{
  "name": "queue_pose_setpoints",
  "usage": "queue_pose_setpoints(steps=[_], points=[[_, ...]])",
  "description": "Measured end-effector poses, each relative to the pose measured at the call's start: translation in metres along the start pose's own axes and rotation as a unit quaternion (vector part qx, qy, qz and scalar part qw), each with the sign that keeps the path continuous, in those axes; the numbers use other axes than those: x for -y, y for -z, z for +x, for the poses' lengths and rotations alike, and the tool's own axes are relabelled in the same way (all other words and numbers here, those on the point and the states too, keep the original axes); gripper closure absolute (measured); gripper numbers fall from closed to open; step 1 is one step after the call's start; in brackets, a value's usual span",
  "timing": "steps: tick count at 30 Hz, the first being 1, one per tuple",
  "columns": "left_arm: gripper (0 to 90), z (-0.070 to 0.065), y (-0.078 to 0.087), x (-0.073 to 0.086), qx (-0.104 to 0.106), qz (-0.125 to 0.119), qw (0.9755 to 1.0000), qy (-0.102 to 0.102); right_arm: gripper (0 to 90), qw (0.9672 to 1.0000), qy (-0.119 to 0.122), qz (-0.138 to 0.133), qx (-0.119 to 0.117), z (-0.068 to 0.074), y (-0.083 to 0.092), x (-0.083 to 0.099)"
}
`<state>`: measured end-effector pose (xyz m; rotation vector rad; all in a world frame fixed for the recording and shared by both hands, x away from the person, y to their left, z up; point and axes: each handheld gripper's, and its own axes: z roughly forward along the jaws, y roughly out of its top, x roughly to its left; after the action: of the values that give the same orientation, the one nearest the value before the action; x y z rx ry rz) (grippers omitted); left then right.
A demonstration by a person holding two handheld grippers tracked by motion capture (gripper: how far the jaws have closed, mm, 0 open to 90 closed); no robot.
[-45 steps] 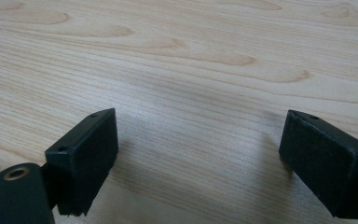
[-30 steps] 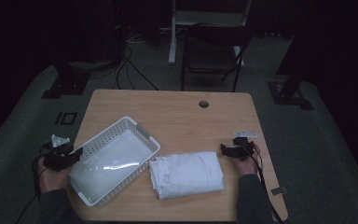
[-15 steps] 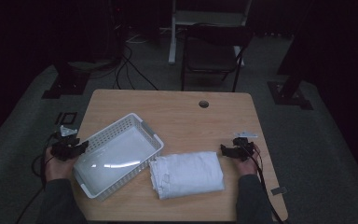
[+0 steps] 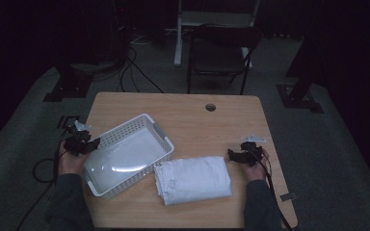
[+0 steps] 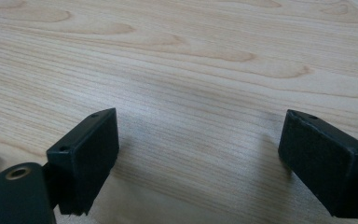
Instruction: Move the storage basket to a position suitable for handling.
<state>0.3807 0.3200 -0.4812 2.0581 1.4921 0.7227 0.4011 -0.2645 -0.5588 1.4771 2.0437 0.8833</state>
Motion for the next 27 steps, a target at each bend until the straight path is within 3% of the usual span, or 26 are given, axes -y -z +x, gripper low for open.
queue_pose_setpoints(steps=[10, 12, 22, 25, 27], points=[[54.7, -0.010, -0.013, -0.016, 0.011, -0.006, 0.9999, 0.005, 12.0, 1.0000, 0.000, 0.000, 0.000, 0.000, 0.000, 0.000], [54.2, -0.010, -0.013, -0.017, 0.016, -0.013, 0.9996, 0.017, 12.0, 1.0000, 0.000, 0.000, 0.000, 0.000, 0.000, 0.000], [47.2, -0.009, 0.020, -0.004, 0.024, -0.053, 0.9974, 0.042, 12.0, 1.0000, 0.001, 0.000, 0.000, 0.000, 0.000, 0.000], [40.1, -0.009, 0.039, 0.009, 0.024, -0.072, 0.9946, 0.071, 12.0, 1.0000, 0.001, 0.000, 0.000, 0.000, 0.001, 0.000], [39.3, -0.010, 0.042, 0.014, 0.025, -0.072, 0.9943, 0.075, 12.0, 1.0000, 0.001, 0.000, 0.000, 0.000, 0.001, 0.000]])
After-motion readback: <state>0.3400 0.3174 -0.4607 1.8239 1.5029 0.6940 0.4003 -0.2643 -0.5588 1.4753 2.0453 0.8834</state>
